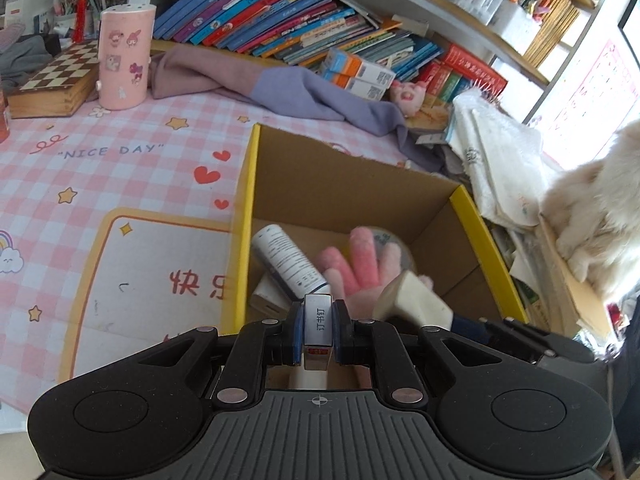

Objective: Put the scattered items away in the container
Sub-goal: 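Open the left tool to drop the medicine box while the right tool releases the soap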

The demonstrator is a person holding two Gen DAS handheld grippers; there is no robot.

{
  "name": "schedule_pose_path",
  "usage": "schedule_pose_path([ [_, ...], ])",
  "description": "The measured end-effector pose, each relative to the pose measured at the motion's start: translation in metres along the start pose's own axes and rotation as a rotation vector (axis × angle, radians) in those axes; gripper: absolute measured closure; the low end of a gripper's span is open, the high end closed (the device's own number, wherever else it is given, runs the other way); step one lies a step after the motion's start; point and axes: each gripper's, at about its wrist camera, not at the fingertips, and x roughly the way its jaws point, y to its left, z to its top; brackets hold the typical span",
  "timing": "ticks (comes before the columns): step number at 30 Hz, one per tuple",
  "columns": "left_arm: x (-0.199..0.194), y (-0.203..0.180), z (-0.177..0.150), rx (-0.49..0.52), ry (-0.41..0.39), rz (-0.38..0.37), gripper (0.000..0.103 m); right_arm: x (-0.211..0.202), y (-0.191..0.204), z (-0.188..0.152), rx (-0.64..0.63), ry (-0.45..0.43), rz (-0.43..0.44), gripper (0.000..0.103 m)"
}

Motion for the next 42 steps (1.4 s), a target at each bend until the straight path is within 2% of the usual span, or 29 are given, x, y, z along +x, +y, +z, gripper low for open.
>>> schedule_pose_path([
  [9, 0.004, -0.009, -0.001, 0.068, 0.004, 0.036, 0.090, 0.000, -0.003, -0.001, 0.032, 0.009, 0.017, 0.064],
  [15, 0.005, -0.011, -0.001, 0.074, 0.005, 0.039, 0.090, -0.001, -0.012, 0.001, 0.055, -0.003, -0.026, 0.064],
  [24, 0.006, -0.016, -0.002, 0.098, 0.013, 0.049, 0.089, 0.006, -0.016, -0.002, 0.071, 0.027, -0.017, 0.064],
  [42, 0.015, -0.030, -0.006, 0.190, -0.067, 0.144, 0.089, 0.013, -0.018, -0.006, 0.105, 0.020, -0.002, 0.061],
])
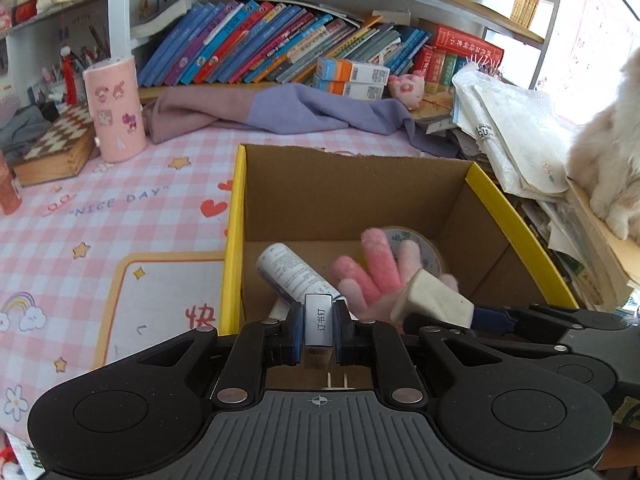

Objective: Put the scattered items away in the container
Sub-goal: 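Open the left tool to drop the medicine box while the right tool releases the soap, then lift both open tools up out of the yellow box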

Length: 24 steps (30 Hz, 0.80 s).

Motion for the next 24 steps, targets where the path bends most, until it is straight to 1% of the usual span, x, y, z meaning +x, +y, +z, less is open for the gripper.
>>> schedule_pose_path([
  [2, -0.001, -0.001, 0.001, 0.005, -0.026, 0.017, 0.087, 0.001, 0.001, 0.001, -0.001, -0.001, -0.001, 0.061],
  [5, -0.003, 0.000, 0.003, 0.005, -0.059, 0.029, 0.081, 0.002, 0.000, 0.001, 0.004, -0.007, 0.004, 0.060],
  [7, -0.005, 0.000, 0.004, -0.001, -0.079, 0.039, 0.070, 0.003, -0.001, 0.002, 0.013, -0.011, 0.008, 0.059],
  [8, -0.007, 0.001, 0.005, -0.004, -0.088, 0.043, 0.068, 0.003, -0.001, 0.003, 0.017, -0.019, 0.007, 0.058],
  [10, -0.010, 0.001, 0.005, -0.012, -0.108, 0.057, 0.054, -0.001, -0.001, 0.005, 0.022, -0.047, 0.009, 0.054],
  [12, -0.014, 0.002, 0.005, -0.029, -0.140, 0.050, 0.051, -0.006, -0.002, 0.006, 0.018, -0.077, 0.010, 0.050],
  [14, -0.018, 0.002, 0.004, -0.043, -0.165, 0.056, 0.050, -0.010, -0.001, 0.008, 0.003, -0.106, 0.004, 0.049],
  [16, -0.020, 0.000, 0.004, -0.055, -0.186, 0.062, 0.047, -0.012, -0.001, 0.008, -0.010, -0.129, -0.001, 0.048],
  [20, -0.025, -0.001, 0.003, -0.068, -0.234, 0.073, 0.041, -0.015, 0.000, 0.006, -0.026, -0.152, -0.003, 0.047],
  [24, -0.029, 0.001, 0.003, -0.070, -0.269, 0.115, 0.037, -0.017, 0.000, 0.002, -0.031, -0.163, 0.007, 0.047],
])
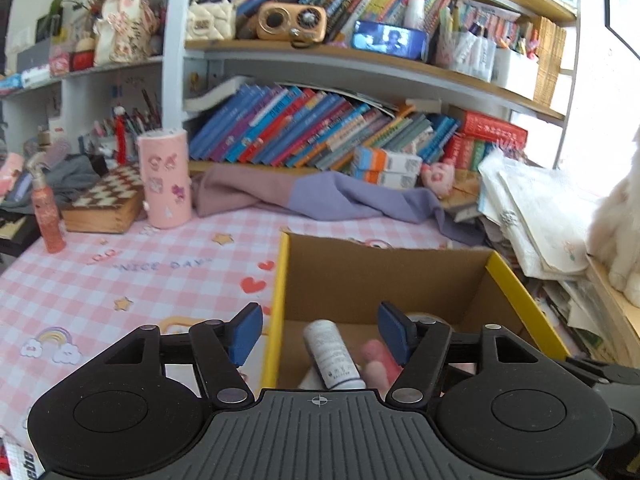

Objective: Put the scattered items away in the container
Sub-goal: 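Lift both open tools up out of the yellow box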

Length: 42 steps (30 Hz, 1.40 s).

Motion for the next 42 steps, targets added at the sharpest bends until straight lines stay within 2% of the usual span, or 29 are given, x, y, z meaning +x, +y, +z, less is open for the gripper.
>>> schedule_pose_path([
  [8, -0.004, 0.007, 0.002, -0.010, -0.047, 0.070, 0.032, -0.010, 0.003, -0.005, -0.003, -0.042, 0.008, 0.047],
  [17, -0.011, 0.005, -0.008, 0.035, -0.059, 0.070, 0.030, -0.014, 0.006, -0.014, 0.003, -0.053, -0.006, 0.047],
  [30, -0.016, 0.009, -0.011, 0.033, -0.079, 0.086, 0.030, -0.021, 0.008, -0.018, -0.007, -0.084, -0.018, 0.047],
  [42, -0.035, 0.022, -0.015, 0.037, -0.107, 0.056, 0.029, -0.049, 0.026, -0.028, 0.005, -0.141, -0.099, 0.047],
])
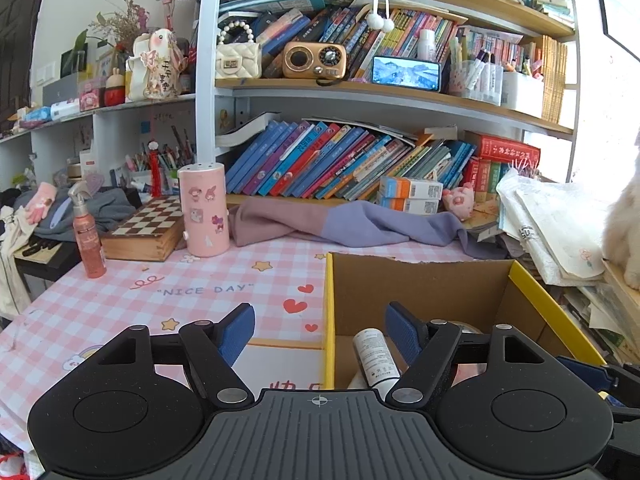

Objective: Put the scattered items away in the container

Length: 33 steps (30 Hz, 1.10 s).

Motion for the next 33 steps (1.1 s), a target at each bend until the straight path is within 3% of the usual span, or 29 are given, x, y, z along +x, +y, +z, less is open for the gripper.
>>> schedule_pose_path([
  [12, -0.043, 0.038, -0.009, -0.018, -0.035, -0.026, 0.026, -0.043, 0.042, -0.018, -0.012, -0.029, -0.067, 0.046],
  [24, -0.086, 0.088, -0.032, -0.036, -0.004, 0.035, 0.021, -0.064, 0.102, -0.046, -0.068, 0.044, -0.044, 0.045],
  [33, -0.098, 0.129, -0.057, -0.078, 0.057, 0.128, 0.007, -0.069, 0.137, -0.063, -0.091, 0.088, -0.068, 0.039],
])
